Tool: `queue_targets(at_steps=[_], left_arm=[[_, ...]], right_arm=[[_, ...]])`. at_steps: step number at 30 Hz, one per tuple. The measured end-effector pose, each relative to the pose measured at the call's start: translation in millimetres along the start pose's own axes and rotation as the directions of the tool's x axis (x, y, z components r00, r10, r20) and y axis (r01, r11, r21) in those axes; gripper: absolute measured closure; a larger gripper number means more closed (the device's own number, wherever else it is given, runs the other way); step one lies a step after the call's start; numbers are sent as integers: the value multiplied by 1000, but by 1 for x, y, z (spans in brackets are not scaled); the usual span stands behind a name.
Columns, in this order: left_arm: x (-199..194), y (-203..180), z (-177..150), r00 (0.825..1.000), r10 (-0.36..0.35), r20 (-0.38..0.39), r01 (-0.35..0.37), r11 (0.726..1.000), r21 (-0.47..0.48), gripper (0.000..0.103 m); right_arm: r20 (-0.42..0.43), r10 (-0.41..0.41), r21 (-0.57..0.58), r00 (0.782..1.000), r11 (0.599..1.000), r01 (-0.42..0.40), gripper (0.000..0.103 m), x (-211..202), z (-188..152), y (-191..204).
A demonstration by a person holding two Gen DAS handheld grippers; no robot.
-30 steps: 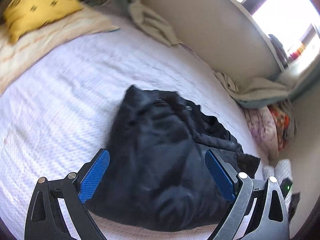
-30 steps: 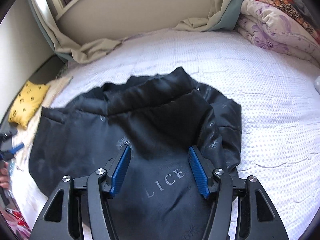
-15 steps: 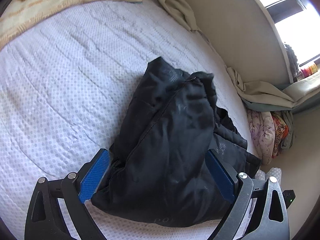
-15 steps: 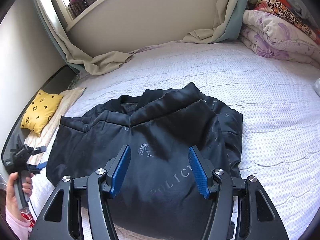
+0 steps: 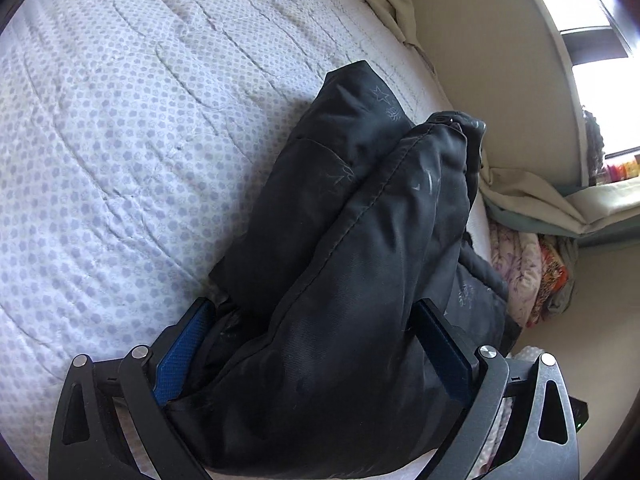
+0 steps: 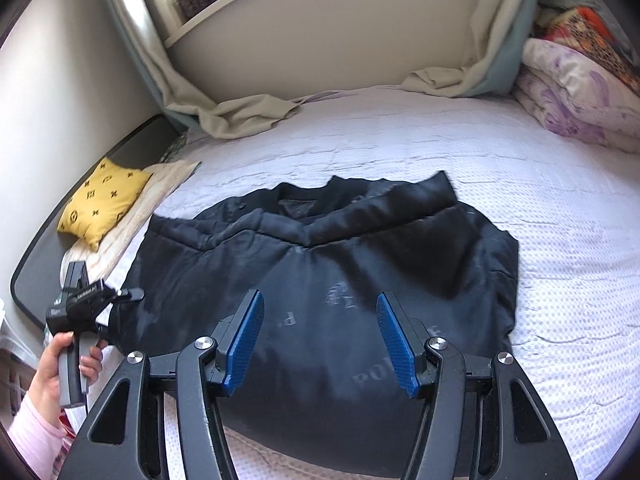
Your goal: Fold large clothes
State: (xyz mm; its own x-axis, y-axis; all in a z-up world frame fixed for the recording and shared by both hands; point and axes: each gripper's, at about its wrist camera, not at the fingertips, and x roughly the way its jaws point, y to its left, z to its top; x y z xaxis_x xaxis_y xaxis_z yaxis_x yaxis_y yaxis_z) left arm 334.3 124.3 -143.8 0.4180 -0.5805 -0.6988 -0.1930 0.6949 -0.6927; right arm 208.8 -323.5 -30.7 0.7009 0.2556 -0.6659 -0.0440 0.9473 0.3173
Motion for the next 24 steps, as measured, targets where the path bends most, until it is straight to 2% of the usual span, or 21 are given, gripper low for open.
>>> queue_targets(at_steps=[6,11,19,22,24], left_arm=[[2,-1,-6,999,-23,28,23,1000,-1,9],[2,6,-8,997,-74,-1,74,995,-61,25],[-1,13,-10,995,-102,-10,101,991,-87,41],[-4,6,-12,996,-88,0,87,994,-68,46],[-7,3,-14,997,-79,8,79,996,-51,48]], right_arm=[[-16,21,-39,1000,999,-22,45,9,-5,15],[-30,33,-58,999,998,-35,45,17,-7,23],[-48,46,-85,998,995,-50,47,25,-11,34],[-46,55,-101,997,993,-60,59,24,-10,39],[-45,64,-122,997,990,-69,76,26,-9,44]])
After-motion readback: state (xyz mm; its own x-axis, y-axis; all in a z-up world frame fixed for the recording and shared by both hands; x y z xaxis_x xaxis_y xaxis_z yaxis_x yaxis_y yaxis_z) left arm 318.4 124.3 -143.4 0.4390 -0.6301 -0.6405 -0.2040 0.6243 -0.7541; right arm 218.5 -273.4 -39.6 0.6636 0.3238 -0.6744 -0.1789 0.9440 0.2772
